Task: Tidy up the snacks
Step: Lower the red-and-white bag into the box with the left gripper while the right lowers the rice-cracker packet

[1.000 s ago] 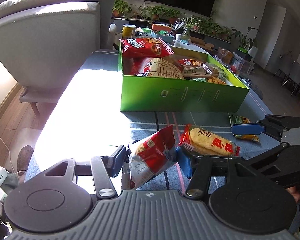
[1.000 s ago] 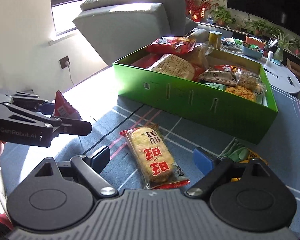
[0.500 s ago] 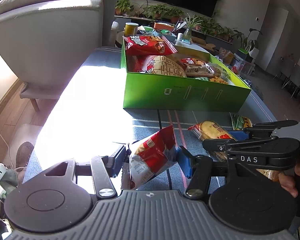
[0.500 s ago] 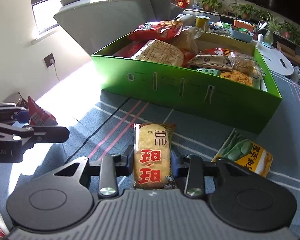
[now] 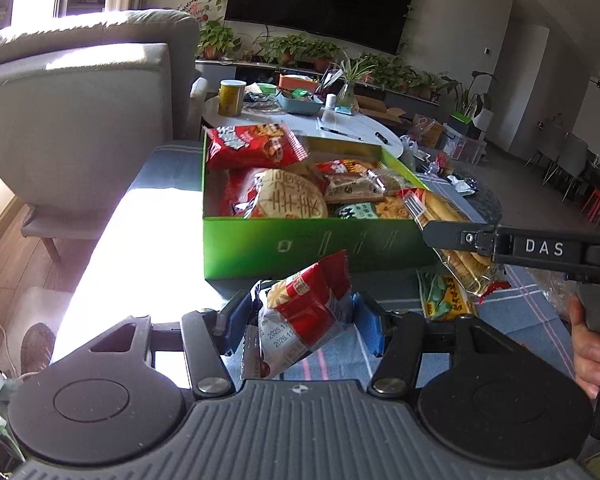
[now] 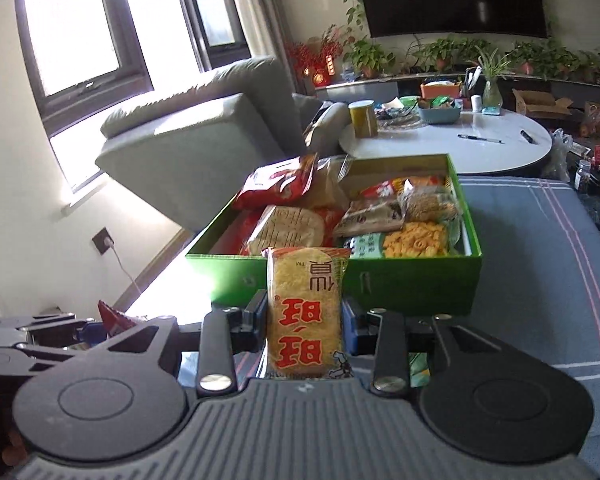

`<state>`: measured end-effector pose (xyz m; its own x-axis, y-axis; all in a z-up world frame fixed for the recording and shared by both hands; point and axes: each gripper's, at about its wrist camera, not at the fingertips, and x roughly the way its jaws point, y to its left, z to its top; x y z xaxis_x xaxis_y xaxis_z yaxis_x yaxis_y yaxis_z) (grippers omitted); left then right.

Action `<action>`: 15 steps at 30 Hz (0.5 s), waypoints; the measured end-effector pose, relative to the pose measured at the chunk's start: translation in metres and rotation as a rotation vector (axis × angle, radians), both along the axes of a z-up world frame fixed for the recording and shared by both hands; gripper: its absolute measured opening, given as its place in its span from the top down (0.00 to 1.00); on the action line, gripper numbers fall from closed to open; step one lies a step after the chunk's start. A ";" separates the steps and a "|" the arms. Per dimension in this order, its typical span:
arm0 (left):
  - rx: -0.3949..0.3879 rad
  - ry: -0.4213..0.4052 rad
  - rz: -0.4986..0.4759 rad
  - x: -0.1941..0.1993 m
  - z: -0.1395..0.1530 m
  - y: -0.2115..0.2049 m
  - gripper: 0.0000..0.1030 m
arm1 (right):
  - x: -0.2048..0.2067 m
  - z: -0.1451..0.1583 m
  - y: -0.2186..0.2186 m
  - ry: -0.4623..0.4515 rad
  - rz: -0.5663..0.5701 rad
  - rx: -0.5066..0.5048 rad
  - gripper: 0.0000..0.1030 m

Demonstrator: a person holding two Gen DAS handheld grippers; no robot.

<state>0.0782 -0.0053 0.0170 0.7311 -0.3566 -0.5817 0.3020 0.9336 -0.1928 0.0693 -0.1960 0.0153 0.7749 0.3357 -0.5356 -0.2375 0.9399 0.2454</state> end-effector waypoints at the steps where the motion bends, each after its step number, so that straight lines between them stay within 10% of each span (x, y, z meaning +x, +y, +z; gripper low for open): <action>1: -0.001 -0.007 -0.009 0.004 0.004 -0.005 0.49 | 0.003 0.004 -0.003 -0.009 -0.022 0.011 0.43; 15: 0.013 -0.097 -0.114 0.082 0.030 -0.068 0.48 | 0.060 0.016 -0.040 -0.054 -0.169 0.090 0.43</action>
<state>0.1602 -0.0732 0.0474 0.7392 -0.4333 -0.5156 0.4226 0.8945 -0.1460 0.1294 -0.2365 0.0309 0.8509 0.2432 -0.4657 -0.0935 0.9424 0.3213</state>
